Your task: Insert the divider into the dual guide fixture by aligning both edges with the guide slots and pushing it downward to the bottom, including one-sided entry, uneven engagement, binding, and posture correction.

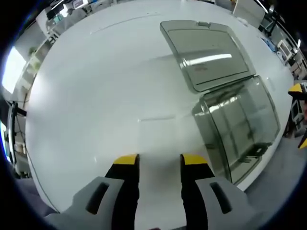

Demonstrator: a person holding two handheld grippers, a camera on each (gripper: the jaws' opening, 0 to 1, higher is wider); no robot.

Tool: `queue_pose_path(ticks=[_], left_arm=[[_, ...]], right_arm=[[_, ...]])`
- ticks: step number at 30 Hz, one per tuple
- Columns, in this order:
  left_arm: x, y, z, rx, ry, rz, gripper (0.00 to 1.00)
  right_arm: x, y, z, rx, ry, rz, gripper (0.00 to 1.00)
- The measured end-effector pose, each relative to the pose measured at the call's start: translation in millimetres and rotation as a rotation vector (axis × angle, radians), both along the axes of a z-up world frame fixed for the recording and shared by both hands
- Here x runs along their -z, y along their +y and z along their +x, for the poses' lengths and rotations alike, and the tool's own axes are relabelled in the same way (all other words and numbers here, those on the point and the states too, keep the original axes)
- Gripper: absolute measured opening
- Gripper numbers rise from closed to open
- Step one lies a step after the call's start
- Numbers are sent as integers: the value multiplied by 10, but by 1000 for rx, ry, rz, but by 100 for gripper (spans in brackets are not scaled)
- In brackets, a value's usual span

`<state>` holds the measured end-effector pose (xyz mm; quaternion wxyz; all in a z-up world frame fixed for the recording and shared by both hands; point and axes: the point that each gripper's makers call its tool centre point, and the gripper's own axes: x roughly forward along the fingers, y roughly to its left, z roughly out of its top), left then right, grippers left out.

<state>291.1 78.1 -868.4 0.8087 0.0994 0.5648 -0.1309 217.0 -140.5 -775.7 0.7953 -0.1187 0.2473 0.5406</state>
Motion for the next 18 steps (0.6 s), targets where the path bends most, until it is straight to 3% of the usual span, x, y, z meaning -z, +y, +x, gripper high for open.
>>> queue_pose_path(ticks=[18], left_arm=[[-15,27,-37,0,5,-27,30]], right_arm=[[-36,23,-4,-11,-7,5,59]])
